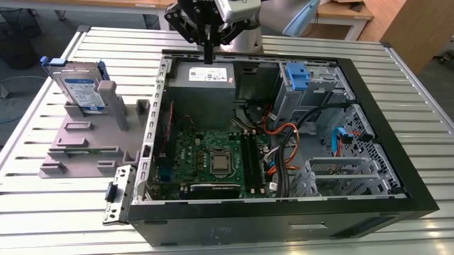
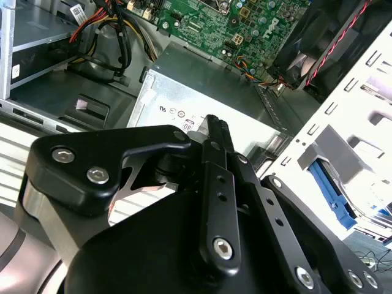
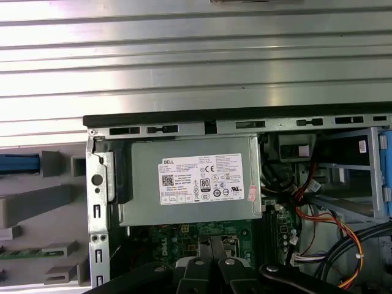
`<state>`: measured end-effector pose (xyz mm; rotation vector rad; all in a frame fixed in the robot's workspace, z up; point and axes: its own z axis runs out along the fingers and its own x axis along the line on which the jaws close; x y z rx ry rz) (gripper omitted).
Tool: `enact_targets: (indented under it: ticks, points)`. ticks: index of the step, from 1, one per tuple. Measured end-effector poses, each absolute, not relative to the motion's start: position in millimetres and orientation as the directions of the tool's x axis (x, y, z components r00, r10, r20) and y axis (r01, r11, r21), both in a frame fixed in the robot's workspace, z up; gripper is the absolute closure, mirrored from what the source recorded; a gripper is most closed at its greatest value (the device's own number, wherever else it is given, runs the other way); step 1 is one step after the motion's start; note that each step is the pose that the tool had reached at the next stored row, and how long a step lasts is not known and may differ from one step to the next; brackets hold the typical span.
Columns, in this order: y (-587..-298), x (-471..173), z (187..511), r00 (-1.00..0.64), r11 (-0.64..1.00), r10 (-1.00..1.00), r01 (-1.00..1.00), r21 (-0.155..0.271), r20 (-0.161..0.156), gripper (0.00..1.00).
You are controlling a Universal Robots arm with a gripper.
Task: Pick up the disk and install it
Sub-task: 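Reach for the disk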
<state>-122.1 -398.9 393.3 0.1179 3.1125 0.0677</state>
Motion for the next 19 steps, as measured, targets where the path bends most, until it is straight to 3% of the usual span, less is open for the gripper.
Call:
enact_targets:
  ticks: [19]
  points:
    - [-399.0,-130.1,393.2,-0.997,0.996,0.076,0.075,0.044,-0.025,0.89]
